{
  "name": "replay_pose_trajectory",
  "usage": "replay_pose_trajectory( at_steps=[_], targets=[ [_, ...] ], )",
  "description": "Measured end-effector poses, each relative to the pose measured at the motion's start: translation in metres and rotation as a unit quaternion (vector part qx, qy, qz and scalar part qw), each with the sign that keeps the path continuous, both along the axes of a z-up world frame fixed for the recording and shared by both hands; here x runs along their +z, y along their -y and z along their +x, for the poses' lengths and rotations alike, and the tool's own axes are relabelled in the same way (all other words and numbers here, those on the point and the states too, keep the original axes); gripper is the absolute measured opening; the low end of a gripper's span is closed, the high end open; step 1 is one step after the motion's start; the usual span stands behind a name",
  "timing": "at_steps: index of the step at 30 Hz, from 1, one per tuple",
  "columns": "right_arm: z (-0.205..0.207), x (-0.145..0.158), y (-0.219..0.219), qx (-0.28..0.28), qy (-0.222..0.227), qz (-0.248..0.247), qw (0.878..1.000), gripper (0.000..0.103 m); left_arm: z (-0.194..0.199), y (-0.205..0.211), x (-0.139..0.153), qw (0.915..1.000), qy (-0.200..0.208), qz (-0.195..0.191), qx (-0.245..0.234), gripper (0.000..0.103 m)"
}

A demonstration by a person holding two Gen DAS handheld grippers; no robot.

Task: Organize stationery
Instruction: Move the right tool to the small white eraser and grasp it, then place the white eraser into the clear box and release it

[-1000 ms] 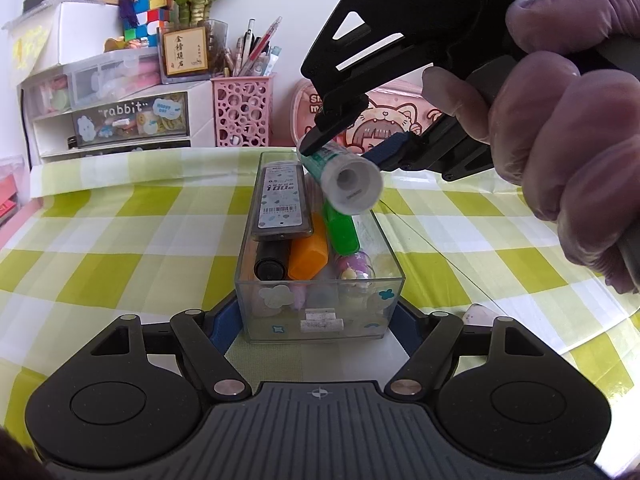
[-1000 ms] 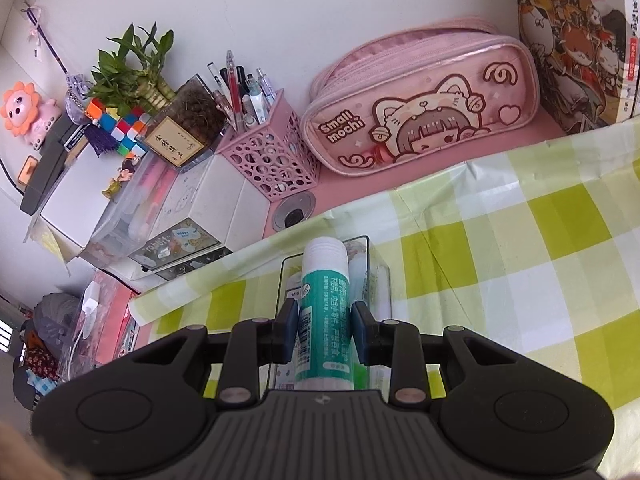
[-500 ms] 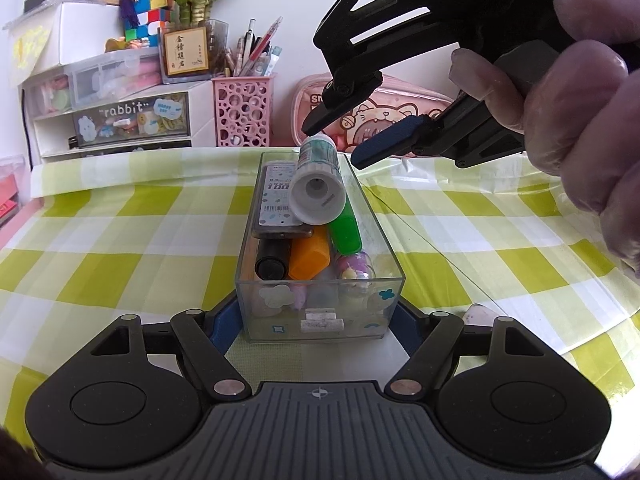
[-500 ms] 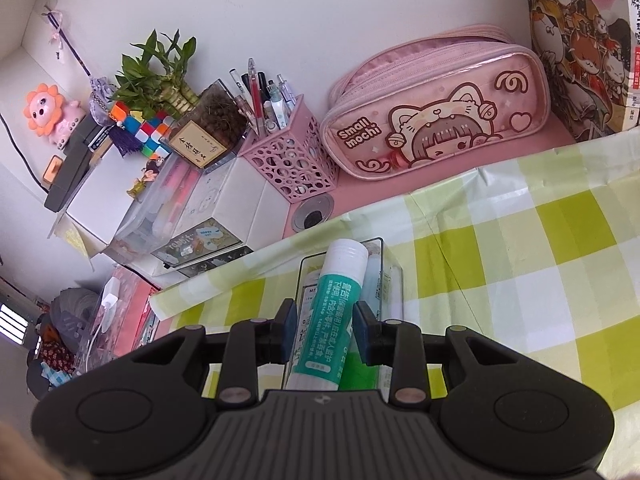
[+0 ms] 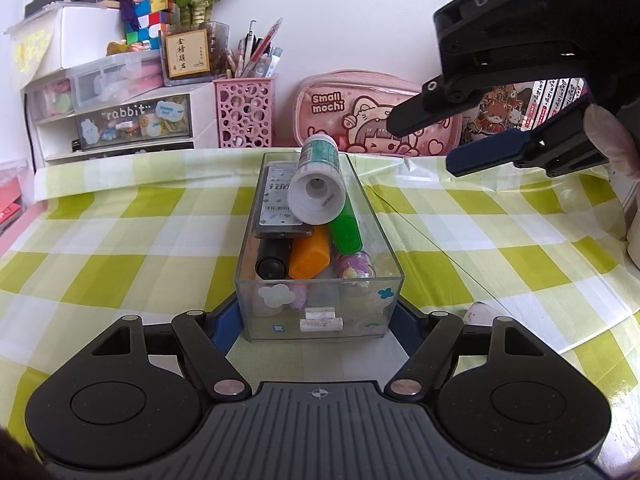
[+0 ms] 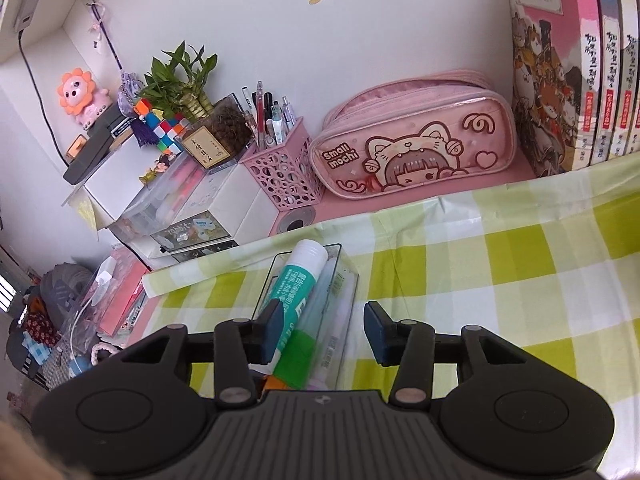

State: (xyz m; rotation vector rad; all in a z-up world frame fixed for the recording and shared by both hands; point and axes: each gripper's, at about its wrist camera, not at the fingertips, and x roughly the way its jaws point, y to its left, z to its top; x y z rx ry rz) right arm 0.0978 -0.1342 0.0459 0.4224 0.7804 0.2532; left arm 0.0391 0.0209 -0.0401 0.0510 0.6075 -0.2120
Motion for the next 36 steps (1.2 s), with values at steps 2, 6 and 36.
replay_pose_trajectory(
  at_steps=[2,6,36],
  targets=[
    [-0.01,-0.001,0.002,0.009,0.014,-0.015,1.0,0.066,-0.001,0.001,0.0,1.0,0.0,0.007,-0.002,0.074],
    [-0.03,-0.006,0.008,0.023,0.036,-0.04,0.998,0.07,-0.007,0.002,-0.001,0.9996,0.006,0.027,-0.012,0.074],
    [-0.097,-0.061,0.012,0.098,0.056,-0.121,0.986,0.057,-0.015,-0.017,-0.004,0.9984,0.02,-0.037,-0.039,0.059]
  ],
)
